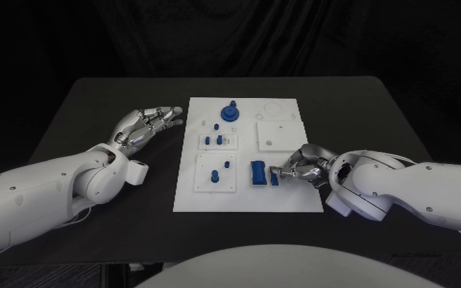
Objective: Assemble the parts on the task board
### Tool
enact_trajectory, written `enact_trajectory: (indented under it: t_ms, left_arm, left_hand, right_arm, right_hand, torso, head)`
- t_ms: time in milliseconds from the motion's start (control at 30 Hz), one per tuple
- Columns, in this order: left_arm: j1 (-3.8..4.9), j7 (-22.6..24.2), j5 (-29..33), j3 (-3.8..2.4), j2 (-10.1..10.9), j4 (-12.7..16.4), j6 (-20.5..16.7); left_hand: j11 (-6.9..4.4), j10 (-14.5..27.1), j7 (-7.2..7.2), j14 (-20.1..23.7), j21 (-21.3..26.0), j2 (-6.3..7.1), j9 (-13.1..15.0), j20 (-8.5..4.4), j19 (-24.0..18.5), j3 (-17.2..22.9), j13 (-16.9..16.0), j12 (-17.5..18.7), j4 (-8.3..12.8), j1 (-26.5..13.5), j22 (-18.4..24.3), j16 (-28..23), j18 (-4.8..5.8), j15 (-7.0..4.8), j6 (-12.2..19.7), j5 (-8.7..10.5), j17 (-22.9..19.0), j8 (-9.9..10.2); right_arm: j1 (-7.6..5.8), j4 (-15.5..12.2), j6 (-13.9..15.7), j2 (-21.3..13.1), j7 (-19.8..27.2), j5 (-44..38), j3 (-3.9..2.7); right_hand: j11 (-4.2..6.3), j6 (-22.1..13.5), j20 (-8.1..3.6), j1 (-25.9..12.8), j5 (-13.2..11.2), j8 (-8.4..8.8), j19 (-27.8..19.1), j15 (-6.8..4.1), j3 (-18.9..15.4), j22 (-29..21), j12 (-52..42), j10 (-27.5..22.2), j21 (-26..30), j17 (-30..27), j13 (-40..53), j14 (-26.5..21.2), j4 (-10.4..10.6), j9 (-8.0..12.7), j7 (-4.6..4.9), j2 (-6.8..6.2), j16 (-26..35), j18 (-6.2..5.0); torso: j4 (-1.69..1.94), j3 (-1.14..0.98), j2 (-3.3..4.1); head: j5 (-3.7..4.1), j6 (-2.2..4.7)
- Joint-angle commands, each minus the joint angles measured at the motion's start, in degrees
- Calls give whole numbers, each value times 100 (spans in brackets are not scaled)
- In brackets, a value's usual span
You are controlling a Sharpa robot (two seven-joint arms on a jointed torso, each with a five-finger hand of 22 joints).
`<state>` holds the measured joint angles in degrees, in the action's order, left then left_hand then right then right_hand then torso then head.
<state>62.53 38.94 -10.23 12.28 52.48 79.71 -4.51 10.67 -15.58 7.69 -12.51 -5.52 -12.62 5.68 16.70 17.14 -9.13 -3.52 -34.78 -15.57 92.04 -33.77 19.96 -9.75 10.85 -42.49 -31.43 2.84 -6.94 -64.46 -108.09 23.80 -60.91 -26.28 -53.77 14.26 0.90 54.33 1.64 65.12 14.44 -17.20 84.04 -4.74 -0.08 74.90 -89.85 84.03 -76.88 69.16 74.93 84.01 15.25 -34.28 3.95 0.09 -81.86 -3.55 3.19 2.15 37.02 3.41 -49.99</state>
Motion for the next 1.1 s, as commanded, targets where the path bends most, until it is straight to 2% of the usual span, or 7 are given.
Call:
enact_trajectory:
  t_ms: [33, 67, 167, 400, 533, 800, 1100]
  left_arm:
    - [-13, 313, 25, -6, 2, 8, 71]
    - [-15, 314, 25, -6, 4, 8, 71]
    - [-22, 317, 25, -6, 5, 9, 72]
    - [-34, 319, 25, -6, 13, 12, 71]
    - [-38, 320, 25, -6, 19, 13, 70]
    - [-46, 321, 25, -6, 23, 13, 78]
    - [-53, 314, 25, -6, 33, 16, 79]
  left_hand:
    - [26, -18, 38, -51, -30, 0, -8, 2, 43, 37, -8, -2, 11, 79, 5, 27, 81, 3, -19, -28, 8, -19]
    - [26, -18, 38, -51, -30, 0, -8, 2, 43, 37, -8, -2, 11, 79, 5, 27, 81, 3, -19, -28, 8, -19]
    - [27, -18, 39, -52, -31, -3, -9, 2, 46, 47, -8, 0, 12, 86, 6, 26, 82, 7, -19, -32, 8, -19]
    - [27, -18, 39, -52, -31, -3, -9, 2, 46, 47, -8, 0, 12, 86, 6, 26, 82, 7, -19, -32, 8, -19]
    - [27, -18, 39, -52, -31, -3, -9, 2, 46, 47, -8, 0, 12, 86, 6, 26, 82, 7, -19, -32, 8, -19]
    - [31, -19, 39, -56, -31, -1, -10, 2, 48, 56, -8, 2, 13, 93, 8, 29, 84, 10, -18, -34, 8, -18]
    - [31, -19, 39, -56, -31, -1, -10, 2, 48, 56, -8, 2, 13, 93, 8, 29, 84, 10, -18, -34, 8, -18]
  right_arm:
    - [2, -80, -8, -55, 119, -575, 1]
    - [3, -106, -31, -77, 130, -675, 2]
    - [9, -168, -90, -133, 152, -937, 3]
    - [37, -224, -261, -212, 141, -1216, 4]
    - [80, -227, -346, -226, 112, -1254, 4]
    - [133, -197, -434, -201, 81, -1275, 5]
    - [145, -168, -442, -184, 79, -1279, 5]
  right_hand:
    - [-46, -118, 20, 117, 4, -132, 164, 40, -28, 1108, -15, 597, -49, 75, 1507, 276, -58, -87, -8, 0, -66, 53]
    - [-43, -146, 21, 143, 1, -194, 168, 38, -41, 1111, -15, 597, -59, 103, 1507, 281, -68, -127, -6, 9, -79, 56]
    - [-24, -343, 4, 239, -10, -635, 182, 23, -151, 1121, -15, 597, -95, 157, 1507, 287, -91, -422, -35, 48, -111, 61]
    - [32, -571, -29, 309, -79, -1316, 189, -17, -327, 1128, -15, 597, -123, 210, 1507, 292, -61, -864, -98, 97, -140, 65]
    - [115, -716, -91, 333, -253, -2049, 190, -92, -480, 1130, -15, 597, -132, 200, 1507, 289, -11, -1393, -207, 141, -137, 67]
    - [172, -777, -128, 357, -500, -2413, 183, -134, -597, 1124, -15, 597, -114, 176, 1507, 285, 18, -1648, -260, 140, -125, 64]
    - [182, -792, -136, 380, -564, -2482, 183, -141, -618, 1124, -15, 597, -113, 169, 1507, 284, 9, -1696, -271, 136, -121, 64]
  torso:
    - [-2, -3, 0]
    - [-2, -3, 0]
    - [-6, -3, -3]
    - [-16, -5, 5]
    - [-9, -5, 4]
    - [-2, 0, 0]
    - [-9, -1, 7]
  head:
    - [0, -1]
    - [-3, -1]
    - [-5, -1]
    - [-26, -1]
    - [-17, -1]
    - [-9, -1]
    - [-14, -1]
